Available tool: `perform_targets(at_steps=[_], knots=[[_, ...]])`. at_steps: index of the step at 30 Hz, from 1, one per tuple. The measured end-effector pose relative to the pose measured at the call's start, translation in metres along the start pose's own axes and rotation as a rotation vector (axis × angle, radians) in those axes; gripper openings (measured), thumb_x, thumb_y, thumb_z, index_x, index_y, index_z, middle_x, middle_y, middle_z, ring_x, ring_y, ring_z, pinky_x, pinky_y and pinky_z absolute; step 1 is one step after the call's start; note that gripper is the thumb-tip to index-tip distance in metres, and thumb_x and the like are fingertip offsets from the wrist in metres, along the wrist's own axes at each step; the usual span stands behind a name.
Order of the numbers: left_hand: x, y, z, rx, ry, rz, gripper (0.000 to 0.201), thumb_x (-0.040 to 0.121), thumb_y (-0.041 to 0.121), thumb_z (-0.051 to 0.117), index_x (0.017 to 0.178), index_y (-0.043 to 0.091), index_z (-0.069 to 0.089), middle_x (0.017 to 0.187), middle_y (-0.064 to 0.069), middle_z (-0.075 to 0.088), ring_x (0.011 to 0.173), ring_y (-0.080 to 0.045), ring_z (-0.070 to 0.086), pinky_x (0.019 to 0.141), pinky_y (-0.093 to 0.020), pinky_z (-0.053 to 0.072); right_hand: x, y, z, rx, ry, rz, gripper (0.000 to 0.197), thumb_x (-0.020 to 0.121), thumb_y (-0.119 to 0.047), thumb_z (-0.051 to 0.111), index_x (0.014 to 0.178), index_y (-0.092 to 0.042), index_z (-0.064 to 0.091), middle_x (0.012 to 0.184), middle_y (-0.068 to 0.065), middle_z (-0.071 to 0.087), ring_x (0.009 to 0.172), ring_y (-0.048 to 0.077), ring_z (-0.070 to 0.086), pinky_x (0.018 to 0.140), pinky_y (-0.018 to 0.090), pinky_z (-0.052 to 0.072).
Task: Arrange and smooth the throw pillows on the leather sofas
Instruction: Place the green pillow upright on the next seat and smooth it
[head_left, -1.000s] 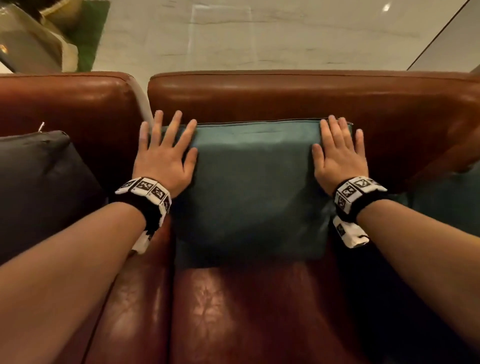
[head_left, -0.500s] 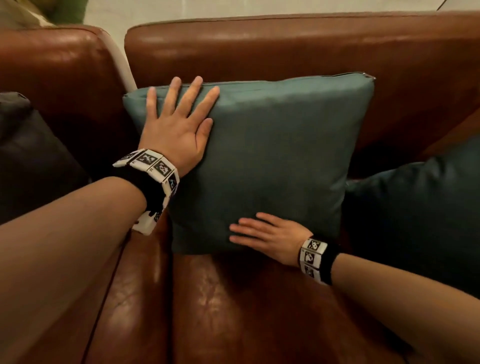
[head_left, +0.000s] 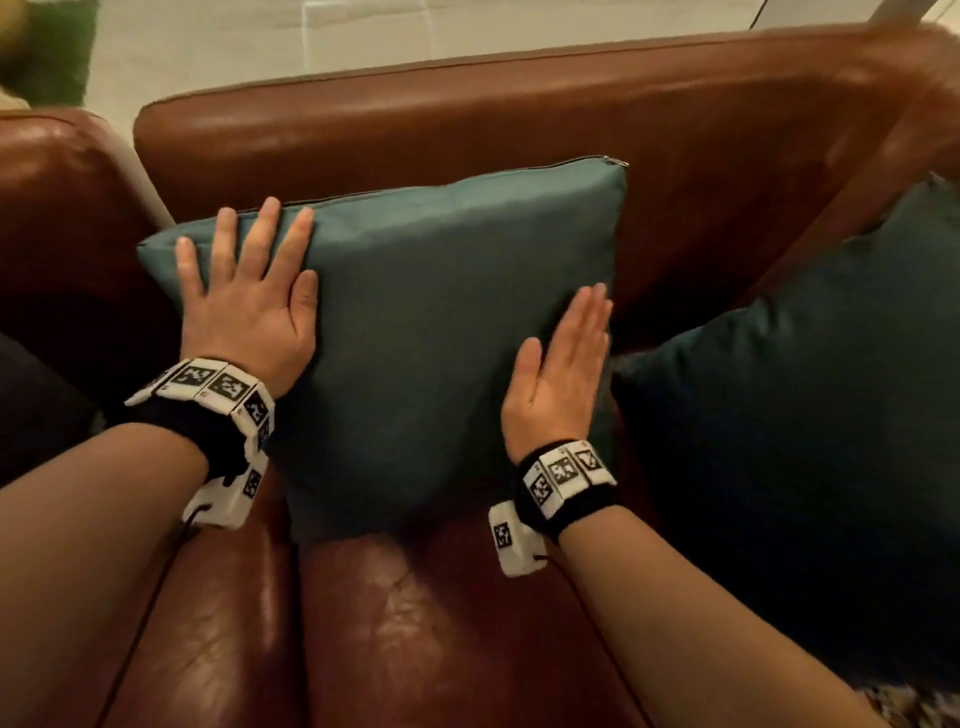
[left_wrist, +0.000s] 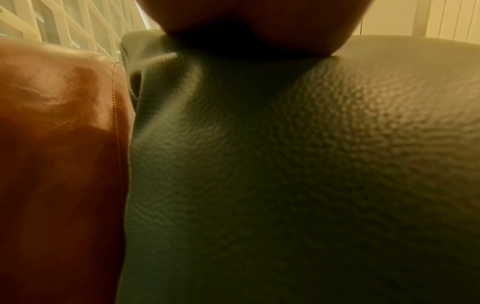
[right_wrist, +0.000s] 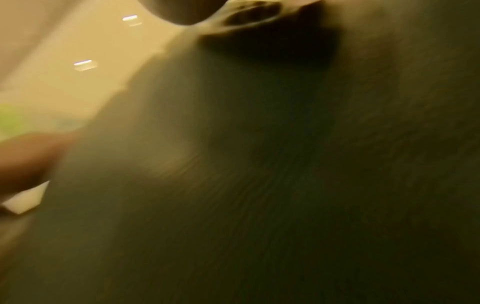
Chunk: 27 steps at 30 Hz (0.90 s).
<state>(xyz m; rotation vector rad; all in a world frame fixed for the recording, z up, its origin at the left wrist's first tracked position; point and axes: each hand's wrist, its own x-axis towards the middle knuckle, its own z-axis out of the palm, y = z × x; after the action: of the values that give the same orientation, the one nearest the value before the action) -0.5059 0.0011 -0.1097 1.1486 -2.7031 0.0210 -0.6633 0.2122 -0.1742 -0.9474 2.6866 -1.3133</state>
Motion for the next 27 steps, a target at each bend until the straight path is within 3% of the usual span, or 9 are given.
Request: perform_targets(at_steps=[2, 3, 9, 12, 15, 17, 21, 24, 27], knots=[[0.000, -0.002, 0.000, -0.002, 0.000, -0.003, 0.056, 0.100, 0.045, 0.017, 0.155, 0.034, 0.014, 0.164, 0.000, 0.016, 0.151, -0.032, 0.010, 0.119, -0.059, 0.002, -0.018, -0.010, 0.011, -0.146, -0.142, -0.272, 0.065, 0.101, -0.039, 0.022, 0.155, -0.013, -0.003, 0.162, 0.000, -0.012, 0.152, 0.020, -0.007, 0.123, 0.044, -0.001], [0.001, -0.004, 0.000, -0.002, -0.009, -0.006, 0.056, 0.100, 0.044, 0.017, 0.155, 0.035, 0.014, 0.164, 0.001, 0.016, 0.151, -0.031, 0.010, 0.119, -0.059, 0.002, -0.023, -0.001, 0.016, -0.199, -0.157, -0.279, 0.064, 0.101, -0.039, 0.022, 0.155, -0.018, -0.006, 0.162, -0.003, -0.012, 0.152, 0.018, -0.009, 0.123, 0.044, -0.001], [0.003, 0.001, -0.004, 0.028, -0.037, -0.017, 0.056, 0.099, 0.044, 0.016, 0.155, 0.035, 0.013, 0.164, 0.001, 0.014, 0.151, -0.032, 0.010, 0.118, -0.060, 0.003, -0.035, 0.063, 0.016, -0.040, -0.071, 0.374, 0.067, 0.093, -0.046, 0.004, 0.154, -0.020, -0.008, 0.160, -0.011, -0.012, 0.146, 0.001, -0.013, 0.121, 0.048, 0.004], [-0.001, 0.013, -0.015, -0.001, -0.013, -0.030, 0.059, 0.098, 0.042, 0.020, 0.156, 0.032, 0.014, 0.165, -0.002, 0.012, 0.151, -0.033, 0.004, 0.120, -0.059, 0.001, -0.022, 0.031, 0.011, 0.014, 0.025, 0.290, 0.066, 0.096, -0.043, 0.012, 0.154, -0.015, -0.003, 0.164, 0.000, -0.003, 0.151, 0.014, -0.004, 0.121, 0.050, 0.006], [-0.003, 0.051, -0.020, 0.031, -0.022, 0.197, 0.063, 0.095, 0.045, 0.025, 0.156, 0.030, 0.014, 0.165, -0.003, 0.012, 0.152, -0.033, 0.003, 0.120, -0.057, 0.000, 0.002, -0.024, 0.012, -0.014, -0.030, -0.035, 0.064, 0.100, -0.037, 0.021, 0.155, -0.016, -0.004, 0.161, -0.006, -0.013, 0.152, 0.018, -0.009, 0.122, 0.047, -0.004], [0.000, 0.070, -0.012, 0.104, -0.091, 0.319, 0.063, 0.097, 0.051, 0.020, 0.156, 0.036, 0.007, 0.165, 0.002, 0.008, 0.152, -0.029, 0.003, 0.119, -0.059, 0.000, 0.014, -0.036, 0.014, -0.096, -0.049, -0.100, 0.063, 0.100, -0.038, 0.022, 0.155, -0.020, -0.004, 0.161, -0.009, -0.014, 0.152, 0.017, -0.010, 0.122, 0.047, -0.005], [0.008, 0.065, 0.001, 0.180, -0.146, 0.310, 0.059, 0.098, 0.055, 0.009, 0.153, 0.042, -0.008, 0.165, 0.007, -0.002, 0.152, -0.025, 0.000, 0.118, -0.061, 0.001, -0.010, 0.031, 0.020, -0.180, -0.026, 0.198, 0.065, 0.098, -0.043, 0.020, 0.157, -0.024, 0.001, 0.165, -0.006, -0.002, 0.152, 0.019, 0.000, 0.122, 0.049, 0.006], [0.009, 0.066, 0.000, 0.183, -0.158, 0.316, 0.059, 0.099, 0.055, 0.009, 0.153, 0.043, -0.010, 0.165, 0.007, -0.003, 0.152, -0.025, -0.001, 0.118, -0.062, 0.001, -0.064, 0.073, 0.008, -0.166, -0.172, 0.502, 0.066, 0.091, -0.053, 0.001, 0.150, -0.032, -0.016, 0.165, -0.007, -0.006, 0.152, 0.019, -0.002, 0.121, 0.052, 0.010], [0.007, 0.073, -0.006, 0.139, -0.136, 0.298, 0.061, 0.099, 0.053, 0.015, 0.155, 0.039, -0.004, 0.166, 0.004, -0.001, 0.152, -0.030, -0.002, 0.119, -0.061, 0.000, -0.060, 0.067, -0.019, -0.196, -0.166, 0.337, 0.064, 0.095, -0.048, 0.010, 0.153, -0.025, -0.009, 0.164, -0.004, -0.005, 0.152, 0.017, -0.005, 0.121, 0.051, 0.008]])
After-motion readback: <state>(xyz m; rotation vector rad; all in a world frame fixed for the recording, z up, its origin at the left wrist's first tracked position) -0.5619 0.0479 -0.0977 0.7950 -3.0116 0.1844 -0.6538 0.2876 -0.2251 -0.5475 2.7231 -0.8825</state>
